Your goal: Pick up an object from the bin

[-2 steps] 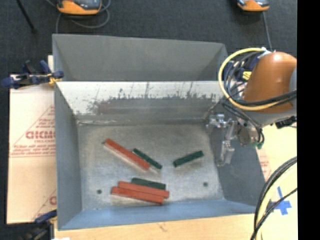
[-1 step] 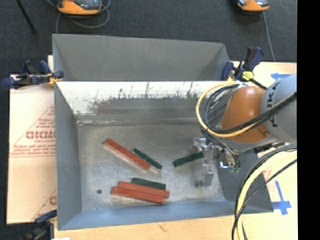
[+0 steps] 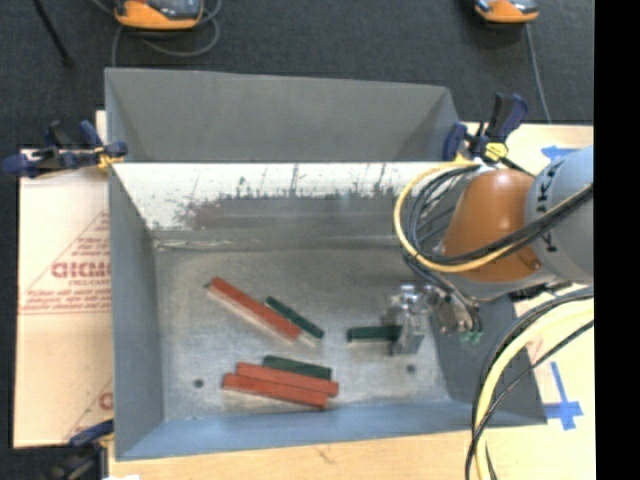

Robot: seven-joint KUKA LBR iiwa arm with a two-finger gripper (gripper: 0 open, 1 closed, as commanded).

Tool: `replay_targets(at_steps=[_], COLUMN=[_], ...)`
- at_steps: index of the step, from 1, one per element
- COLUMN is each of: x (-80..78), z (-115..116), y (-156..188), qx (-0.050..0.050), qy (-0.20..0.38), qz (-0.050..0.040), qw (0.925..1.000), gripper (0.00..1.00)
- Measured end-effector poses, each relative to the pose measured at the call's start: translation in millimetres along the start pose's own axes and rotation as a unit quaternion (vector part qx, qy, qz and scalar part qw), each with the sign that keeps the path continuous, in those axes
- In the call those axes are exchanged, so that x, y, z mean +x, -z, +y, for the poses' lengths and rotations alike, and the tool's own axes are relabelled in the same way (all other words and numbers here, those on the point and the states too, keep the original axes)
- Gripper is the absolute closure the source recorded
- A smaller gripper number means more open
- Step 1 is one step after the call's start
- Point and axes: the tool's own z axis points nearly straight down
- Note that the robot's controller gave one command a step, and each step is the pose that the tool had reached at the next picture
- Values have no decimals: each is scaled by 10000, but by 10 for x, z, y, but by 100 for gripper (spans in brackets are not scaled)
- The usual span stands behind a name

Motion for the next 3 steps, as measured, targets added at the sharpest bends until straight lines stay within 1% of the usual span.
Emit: replay_targets(at_steps=[1, 2, 3], x=[-149, -590, -535], z=[422, 760, 500], y=[860, 976, 746], qx=[-14, -9, -3], qy=[-15, 250, 196], qz=[-27, -14, 23], qw=[10000, 9997, 9998], gripper=[100, 100, 100])
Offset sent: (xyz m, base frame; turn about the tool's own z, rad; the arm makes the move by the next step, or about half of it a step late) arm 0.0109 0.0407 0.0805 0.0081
